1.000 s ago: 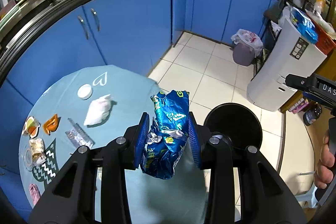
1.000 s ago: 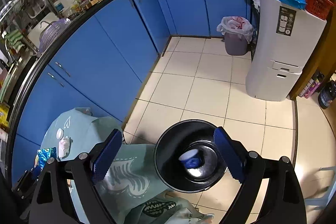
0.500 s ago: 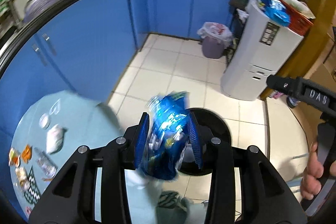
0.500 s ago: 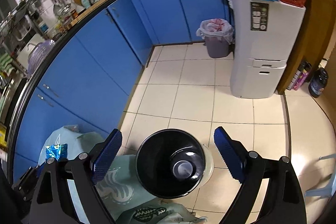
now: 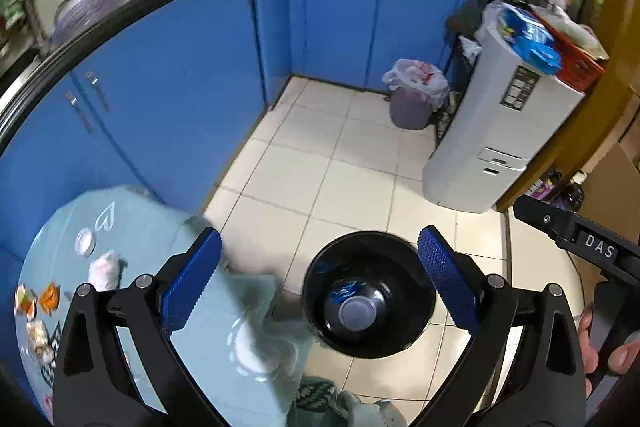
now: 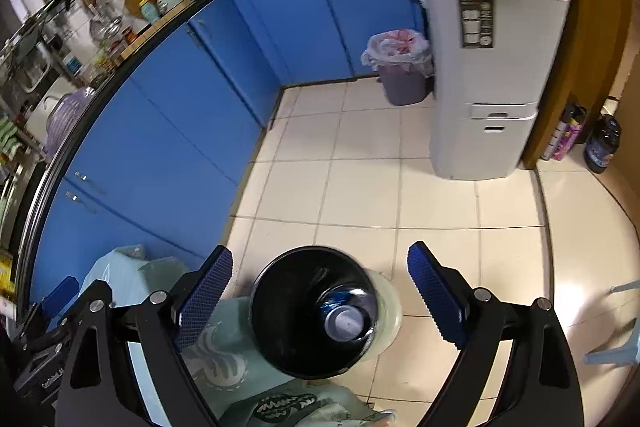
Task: Collect trash
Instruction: 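Open the left tool over the black bin to drop the wrapper, then move both tools back over the table toward the pink paper and pill bottle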
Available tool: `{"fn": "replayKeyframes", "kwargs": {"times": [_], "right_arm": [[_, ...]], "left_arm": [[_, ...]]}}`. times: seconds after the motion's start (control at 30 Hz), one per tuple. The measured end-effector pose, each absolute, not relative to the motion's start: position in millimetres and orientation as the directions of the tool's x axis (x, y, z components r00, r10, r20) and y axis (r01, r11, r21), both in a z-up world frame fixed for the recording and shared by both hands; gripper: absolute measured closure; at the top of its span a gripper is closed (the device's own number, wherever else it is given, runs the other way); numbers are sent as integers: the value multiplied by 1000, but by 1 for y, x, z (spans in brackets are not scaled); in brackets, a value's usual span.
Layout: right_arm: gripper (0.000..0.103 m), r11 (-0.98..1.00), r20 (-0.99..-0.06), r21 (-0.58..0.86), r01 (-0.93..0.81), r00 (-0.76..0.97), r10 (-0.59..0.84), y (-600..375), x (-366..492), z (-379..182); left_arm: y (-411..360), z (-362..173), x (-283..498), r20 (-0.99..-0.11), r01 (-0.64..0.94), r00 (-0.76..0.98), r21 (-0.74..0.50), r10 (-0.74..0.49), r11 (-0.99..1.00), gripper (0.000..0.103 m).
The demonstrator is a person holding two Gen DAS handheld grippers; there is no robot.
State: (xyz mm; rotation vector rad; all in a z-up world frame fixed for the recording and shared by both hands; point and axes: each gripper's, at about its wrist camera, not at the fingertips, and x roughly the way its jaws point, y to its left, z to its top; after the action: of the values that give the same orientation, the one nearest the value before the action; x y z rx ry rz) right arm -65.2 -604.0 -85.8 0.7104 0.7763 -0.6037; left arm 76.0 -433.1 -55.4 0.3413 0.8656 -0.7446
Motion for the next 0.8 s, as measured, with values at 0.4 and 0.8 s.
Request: {"fn": "replayKeyframes", "kwargs": {"times": [0.4, 0.8], "right_arm": [[16, 807, -777, 275, 523, 615, -133, -506, 12, -79], [16, 898, -762, 245, 366, 645, -55, -424, 55, -66]], "left_arm": [[-319, -48, 105, -780, 514, 537, 2, -321, 858, 6], [-218, -45, 116, -776, 363, 588, -1, -230, 932, 6]]}}
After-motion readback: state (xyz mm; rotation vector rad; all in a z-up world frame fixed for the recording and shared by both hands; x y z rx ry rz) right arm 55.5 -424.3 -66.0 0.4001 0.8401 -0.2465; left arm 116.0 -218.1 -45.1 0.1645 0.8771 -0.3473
